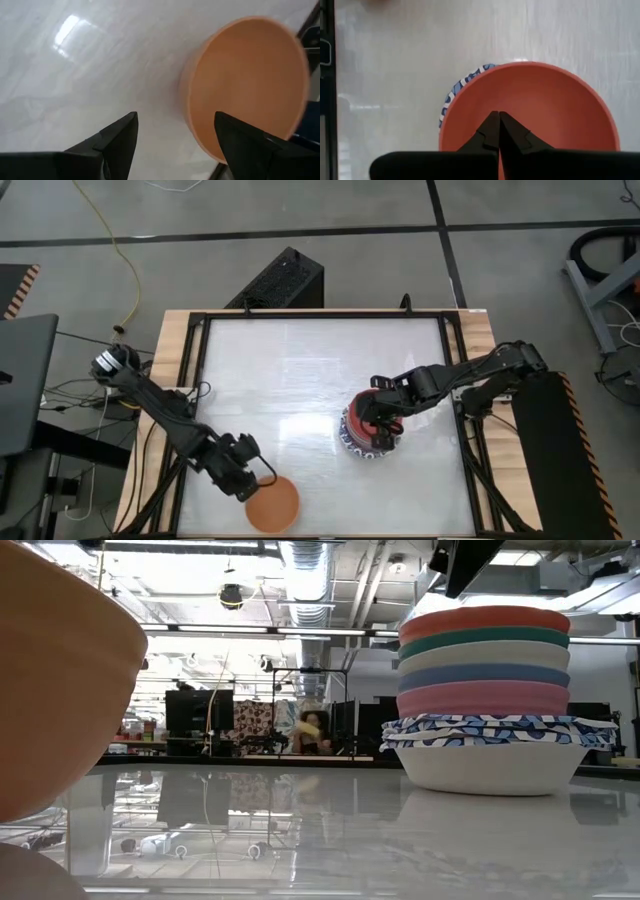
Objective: Nest bowls inside each other by size order
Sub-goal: Stack the light orange bowl into the orange bowl
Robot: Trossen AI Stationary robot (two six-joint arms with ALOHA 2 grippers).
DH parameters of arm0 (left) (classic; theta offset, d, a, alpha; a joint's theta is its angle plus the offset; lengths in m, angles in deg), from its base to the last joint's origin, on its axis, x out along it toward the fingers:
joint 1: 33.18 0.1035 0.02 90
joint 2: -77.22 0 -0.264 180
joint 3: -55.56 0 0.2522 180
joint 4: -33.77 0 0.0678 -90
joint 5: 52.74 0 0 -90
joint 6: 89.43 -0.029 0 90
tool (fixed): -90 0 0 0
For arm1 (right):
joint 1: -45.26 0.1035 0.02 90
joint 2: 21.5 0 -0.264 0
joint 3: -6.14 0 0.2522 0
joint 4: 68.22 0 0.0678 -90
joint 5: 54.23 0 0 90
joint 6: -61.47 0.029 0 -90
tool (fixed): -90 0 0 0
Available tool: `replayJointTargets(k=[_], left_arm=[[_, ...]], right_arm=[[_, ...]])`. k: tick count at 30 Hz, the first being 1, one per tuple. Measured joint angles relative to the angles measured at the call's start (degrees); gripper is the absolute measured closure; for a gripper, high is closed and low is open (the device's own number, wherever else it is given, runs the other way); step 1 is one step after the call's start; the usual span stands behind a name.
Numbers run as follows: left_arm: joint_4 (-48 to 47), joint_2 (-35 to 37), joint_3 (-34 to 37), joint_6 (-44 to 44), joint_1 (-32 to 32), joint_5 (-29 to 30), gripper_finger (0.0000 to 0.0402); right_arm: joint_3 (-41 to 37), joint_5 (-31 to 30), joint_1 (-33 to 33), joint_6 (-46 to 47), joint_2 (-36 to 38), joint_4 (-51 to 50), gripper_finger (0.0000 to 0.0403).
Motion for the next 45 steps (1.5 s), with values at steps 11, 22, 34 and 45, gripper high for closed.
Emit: replayJointTargets(k=[11,22,34,45], left_arm=[[1.90,-9.47,0.00,0.72,-2.23,1.41,0.0150],[2.92,-10.99,0.00,0.77,-1.32,-0.38,0.0178],[3.02,-10.99,0.00,-1.25,1.10,-1.77,0.0393],[2.94,-7.33,0.00,-2.59,5.96,-2.67,0.0401]], right_arm=[[0.00,-0.02,-0.02,0.34,-0.04,4.38,0.0383],[0.00,-0.02,-0.02,0.78,-0.04,6.63,0.0383],[0.00,-0.06,-0.02,0.75,-0.04,6.71,0.0383],[1.94,1.31,0.26,0.48,0.07,6.69,0.0383]])
